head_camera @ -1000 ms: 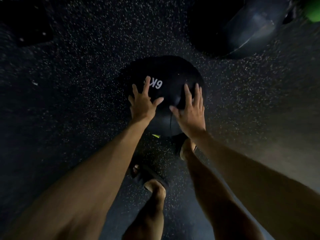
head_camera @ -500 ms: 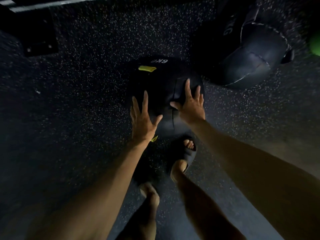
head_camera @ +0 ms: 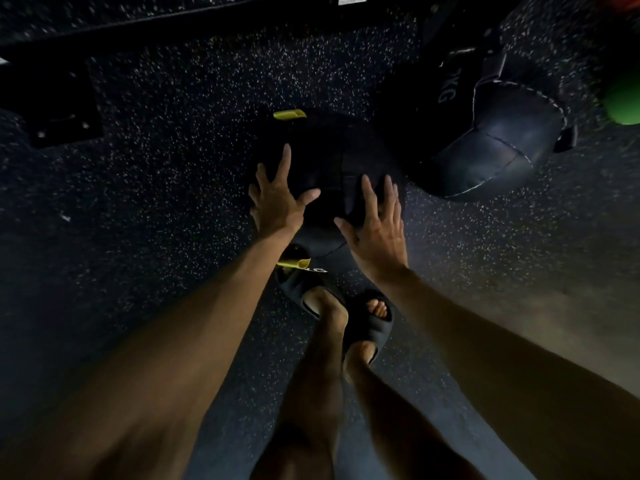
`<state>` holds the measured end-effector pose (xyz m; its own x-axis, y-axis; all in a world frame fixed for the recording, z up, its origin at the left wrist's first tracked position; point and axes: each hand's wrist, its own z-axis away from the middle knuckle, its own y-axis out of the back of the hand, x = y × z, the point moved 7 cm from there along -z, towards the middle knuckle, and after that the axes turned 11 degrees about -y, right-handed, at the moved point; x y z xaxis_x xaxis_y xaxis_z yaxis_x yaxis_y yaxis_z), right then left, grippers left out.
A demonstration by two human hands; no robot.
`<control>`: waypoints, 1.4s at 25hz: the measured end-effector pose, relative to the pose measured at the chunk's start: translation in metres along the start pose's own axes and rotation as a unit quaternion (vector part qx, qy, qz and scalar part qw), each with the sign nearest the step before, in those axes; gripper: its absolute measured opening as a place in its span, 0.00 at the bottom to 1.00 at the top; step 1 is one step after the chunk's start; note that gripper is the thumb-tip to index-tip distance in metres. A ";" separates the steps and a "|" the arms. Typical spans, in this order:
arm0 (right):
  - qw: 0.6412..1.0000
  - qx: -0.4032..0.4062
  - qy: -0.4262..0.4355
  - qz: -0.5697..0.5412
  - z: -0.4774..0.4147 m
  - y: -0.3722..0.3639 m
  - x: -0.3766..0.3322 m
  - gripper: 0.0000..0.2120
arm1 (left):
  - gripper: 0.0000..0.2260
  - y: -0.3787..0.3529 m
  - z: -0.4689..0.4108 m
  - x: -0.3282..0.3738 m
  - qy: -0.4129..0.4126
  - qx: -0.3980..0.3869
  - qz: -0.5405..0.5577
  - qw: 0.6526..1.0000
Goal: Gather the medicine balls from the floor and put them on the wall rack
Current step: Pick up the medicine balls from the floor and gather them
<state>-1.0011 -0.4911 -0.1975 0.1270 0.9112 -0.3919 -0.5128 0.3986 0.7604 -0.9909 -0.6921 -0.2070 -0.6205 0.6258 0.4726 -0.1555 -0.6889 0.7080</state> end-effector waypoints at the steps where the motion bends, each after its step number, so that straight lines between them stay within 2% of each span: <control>1: 1.000 0.000 -0.009 -0.012 -0.002 0.000 -0.002 0.38 | 0.40 0.005 -0.010 0.003 0.003 -0.002 0.006 1.000; 5: 0.998 -0.004 -0.054 -0.024 -0.038 0.009 -0.026 0.36 | 0.38 0.024 -0.048 0.011 0.007 0.012 0.035 0.999; 8: 0.997 -0.015 -0.080 -0.013 -0.065 0.018 -0.038 0.35 | 0.36 0.040 -0.065 0.012 -0.025 0.045 0.108 0.993; 10: 0.995 -0.021 -0.099 0.000 -0.080 0.023 -0.043 0.35 | 0.36 0.043 -0.063 0.011 -0.043 0.031 0.124 0.991; 13: 0.992 -0.033 -0.122 0.020 -0.108 0.032 -0.057 0.35 | 0.39 0.035 -0.046 0.015 -0.061 -0.013 0.094 0.994; 15: 0.989 -0.046 -0.137 0.022 -0.131 0.040 -0.068 0.36 | 0.40 0.036 -0.049 0.023 -0.076 -0.008 0.090 0.993; 19: 0.987 -0.025 -0.153 -0.031 -0.161 0.055 -0.082 0.35 | 0.38 0.050 -0.088 0.038 -0.032 -0.018 0.077 0.996; 21: 0.988 0.002 -0.145 -0.050 -0.158 0.060 -0.086 0.32 | 0.38 0.055 -0.095 0.041 -0.023 -0.019 0.053 0.998; 24: 0.993 -0.001 -0.115 0.000 -0.127 0.061 -0.087 0.29 | 0.37 0.056 -0.078 0.039 -0.032 -0.034 0.026 0.999; 27: 0.991 -0.070 -0.096 0.056 -0.084 0.064 -0.086 0.28 | 0.35 0.056 -0.051 0.029 -0.017 -0.085 0.051 0.995; 29: 0.980 -0.161 -0.072 0.090 -0.059 0.060 -0.090 0.30 | 0.33 0.061 -0.028 0.026 -0.018 -0.137 0.088 0.986; 32: 0.936 -0.324 -0.049 0.130 -0.023 0.051 -0.090 0.32 | 0.29 0.069 0.014 0.024 -0.009 -0.199 0.122 0.972; 35: 0.901 -0.402 -0.106 0.120 0.014 0.042 -0.068 0.35 | 0.25 0.053 0.055 0.018 -0.015 -0.255 0.063 0.965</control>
<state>-1.0193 -0.5345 -0.1312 0.0469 0.9946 -0.0929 -0.9860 0.0610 0.1553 -0.9678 -0.6970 -0.1323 -0.6373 0.5306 0.5588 -0.4435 -0.8456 0.2971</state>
